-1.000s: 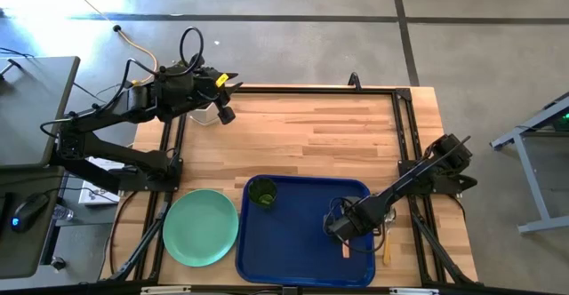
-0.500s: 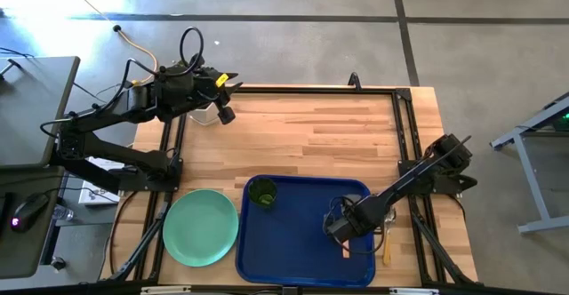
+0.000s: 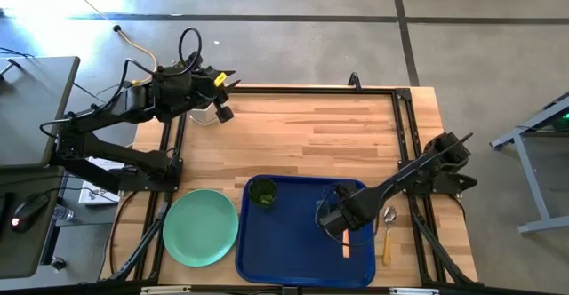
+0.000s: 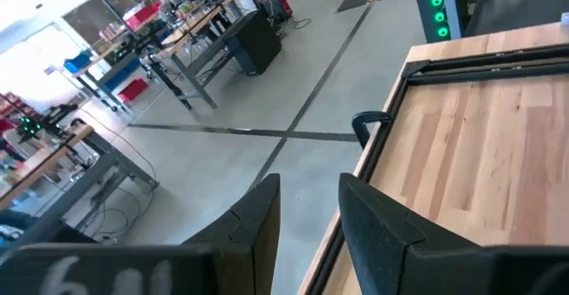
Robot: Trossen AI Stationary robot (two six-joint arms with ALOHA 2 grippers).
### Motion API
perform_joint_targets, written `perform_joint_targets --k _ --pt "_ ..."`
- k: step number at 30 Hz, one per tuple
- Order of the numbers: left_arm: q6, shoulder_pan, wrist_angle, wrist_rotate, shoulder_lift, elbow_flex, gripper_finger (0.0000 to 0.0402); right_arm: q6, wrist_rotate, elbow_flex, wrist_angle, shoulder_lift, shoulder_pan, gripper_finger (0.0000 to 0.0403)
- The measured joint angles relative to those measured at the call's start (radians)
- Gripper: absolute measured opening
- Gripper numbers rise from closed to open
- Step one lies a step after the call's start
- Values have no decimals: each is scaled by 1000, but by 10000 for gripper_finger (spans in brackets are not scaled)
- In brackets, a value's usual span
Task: Pick and place plate/cup/fork/spoon on tray
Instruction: Adjust the green glass on the blue tray
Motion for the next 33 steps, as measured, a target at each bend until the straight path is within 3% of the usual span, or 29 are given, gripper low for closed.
perform_joint_targets --k 12,21,28,33 --pt "91 -6 0 0 -57 0 149 -187 114 164 -251 -1 -125 103" --pt "91 -112 -12 3 -107 4 150 -340 216 320 -463 -1 -202 103" --pt "25 -201 -148 115 -62 140 152 -566 299 426 -495 -15 -265 103" --pt "-63 -242 -291 133 -22 241 150 -734 289 472 -479 -35 -315 103"
